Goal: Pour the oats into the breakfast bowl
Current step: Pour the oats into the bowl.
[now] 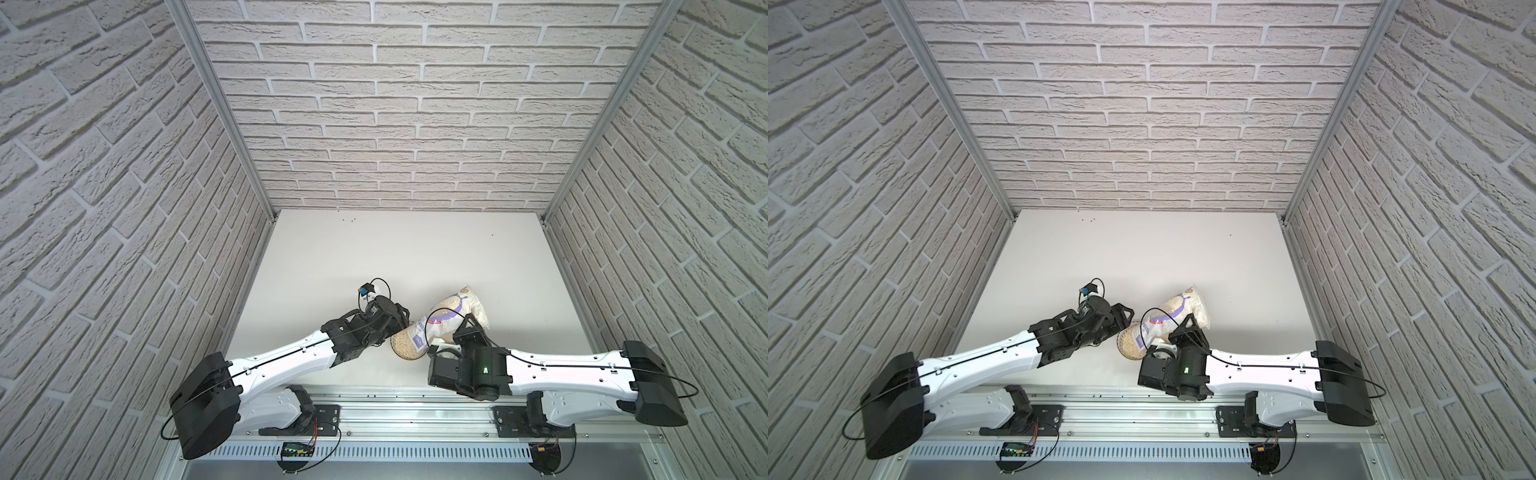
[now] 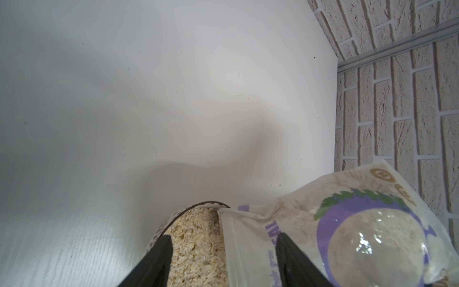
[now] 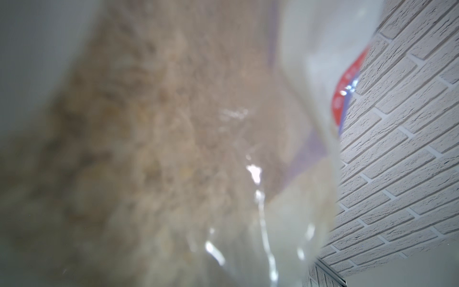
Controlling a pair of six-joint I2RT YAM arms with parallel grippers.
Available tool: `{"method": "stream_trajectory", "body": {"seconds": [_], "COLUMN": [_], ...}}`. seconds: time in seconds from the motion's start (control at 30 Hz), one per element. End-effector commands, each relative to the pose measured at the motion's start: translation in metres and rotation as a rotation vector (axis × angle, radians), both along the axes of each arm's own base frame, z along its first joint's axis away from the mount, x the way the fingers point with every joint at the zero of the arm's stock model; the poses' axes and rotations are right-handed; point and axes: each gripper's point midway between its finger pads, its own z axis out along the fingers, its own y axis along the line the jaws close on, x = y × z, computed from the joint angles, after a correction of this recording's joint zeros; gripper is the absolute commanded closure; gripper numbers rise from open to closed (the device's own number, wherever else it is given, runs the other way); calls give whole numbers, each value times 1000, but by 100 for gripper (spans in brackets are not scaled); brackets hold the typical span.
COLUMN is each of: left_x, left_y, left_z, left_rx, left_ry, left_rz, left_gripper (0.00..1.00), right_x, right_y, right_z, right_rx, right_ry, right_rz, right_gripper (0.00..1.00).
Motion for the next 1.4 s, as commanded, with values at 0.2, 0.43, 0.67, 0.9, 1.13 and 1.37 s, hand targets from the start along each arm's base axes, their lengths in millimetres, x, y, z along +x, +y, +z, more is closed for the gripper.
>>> {"method": "stream_trajectory", "body": {"seconds": [0.2, 0.43, 0.67, 0.9, 1.13, 1.37], "left_x": [3, 3, 3, 4, 4, 5], "left_y": [-2, -4, -2, -3, -2, -5], "left_z": [4, 7, 8, 7, 5, 5], "left_rx": [-20, -21, -19, -18, -17, -17], "left_ry": [-21, -20, -23, -19, -16, -14], "left_rz": [9, -1, 8, 9, 18, 11], "left_gripper": [31, 31, 31, 31, 31, 31], "right_x": [4, 4, 1, -2, -3, -3], "right_y": [-12, -9, -6, 1, 10, 1], "right_z": [46, 52, 45, 37, 33, 28], "right_rx": [81, 143, 177, 201, 185, 103], "right_ry": [-216, -218, -194, -178, -160, -183], "right_rz": [-46, -58, -38, -15, 6, -6], "right_gripper": [97, 97, 97, 97, 97, 97]}}
